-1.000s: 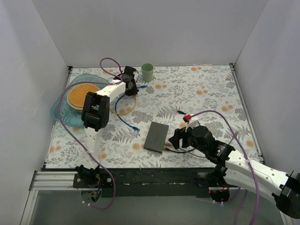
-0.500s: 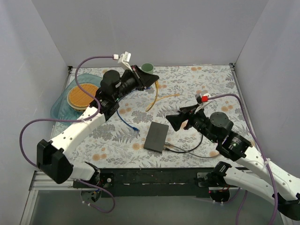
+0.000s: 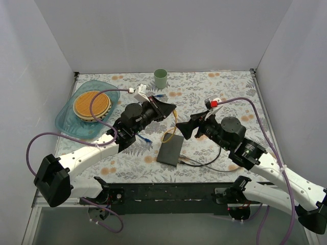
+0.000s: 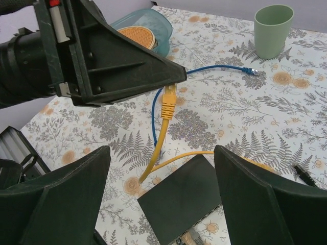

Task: Insert the plug into the switch port

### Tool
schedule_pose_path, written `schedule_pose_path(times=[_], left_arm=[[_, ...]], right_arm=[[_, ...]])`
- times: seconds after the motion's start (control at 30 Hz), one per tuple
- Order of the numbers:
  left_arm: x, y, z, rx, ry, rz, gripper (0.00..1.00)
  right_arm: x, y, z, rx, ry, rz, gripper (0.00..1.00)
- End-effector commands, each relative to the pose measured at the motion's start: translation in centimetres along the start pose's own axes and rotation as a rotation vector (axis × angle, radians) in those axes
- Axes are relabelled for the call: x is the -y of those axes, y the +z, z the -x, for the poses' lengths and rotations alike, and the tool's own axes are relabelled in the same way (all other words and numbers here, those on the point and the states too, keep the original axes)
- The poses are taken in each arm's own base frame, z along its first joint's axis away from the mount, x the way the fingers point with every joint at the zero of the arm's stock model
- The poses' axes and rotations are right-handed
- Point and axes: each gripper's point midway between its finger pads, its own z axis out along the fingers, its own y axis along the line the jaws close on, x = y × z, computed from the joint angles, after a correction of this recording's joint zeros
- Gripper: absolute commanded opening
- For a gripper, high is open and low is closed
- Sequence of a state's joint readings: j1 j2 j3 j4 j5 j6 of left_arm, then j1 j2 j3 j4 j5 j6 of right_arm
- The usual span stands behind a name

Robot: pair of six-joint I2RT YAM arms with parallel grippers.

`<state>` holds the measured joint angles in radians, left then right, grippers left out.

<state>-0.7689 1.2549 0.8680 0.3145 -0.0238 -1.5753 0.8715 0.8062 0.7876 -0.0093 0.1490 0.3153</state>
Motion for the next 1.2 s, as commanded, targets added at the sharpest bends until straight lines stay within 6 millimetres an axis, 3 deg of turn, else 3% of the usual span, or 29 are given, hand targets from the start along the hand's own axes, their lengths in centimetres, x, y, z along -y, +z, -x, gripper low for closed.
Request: schedule_pose_path(times=[0.0, 0.53, 0.87, 0.9, 1.07, 1.1, 1.17], left_arm=[[1.1, -0.7, 2.8, 0.127, -0.047, 0.029, 0.00], [1.1, -1.1, 2.7, 0.122, -0.049, 0.042, 0.00], [1.1, -1.6, 2.7, 0.120, -0.052, 0.042, 0.00], [1.1, -1.7, 2.8, 0.124, -0.054, 0.039, 0.00], [1.1, -1.8, 2.7, 0.119, -0.054, 0.040, 0.00], [1.1, -1.9, 2.6, 0.117, -0.055, 0.038, 0.00], [1.3, -1.9, 2.7, 0.115, -0.054, 0.035, 0.00]], right_arm=[[-0.7, 1.0, 1.8, 0.060, -0.002, 0.021, 0.85], [0.0, 4.4, 0.4, 0.051, 0.024, -0.012, 0.68], [0.8, 5.3, 0.9, 0.100, 0.040, -0.061, 0.55], [0.8, 5.6, 0.6, 0.092, 0.032, -0.060, 0.49], [0.4, 6.6, 0.2, 0.075, 0.031, -0.035, 0.40], [0.4, 6.8, -0.1, 0.069, 0.031, -0.032, 0.30], [0.3, 6.8, -0.3, 0.072, 0.035, -0.026, 0.20]])
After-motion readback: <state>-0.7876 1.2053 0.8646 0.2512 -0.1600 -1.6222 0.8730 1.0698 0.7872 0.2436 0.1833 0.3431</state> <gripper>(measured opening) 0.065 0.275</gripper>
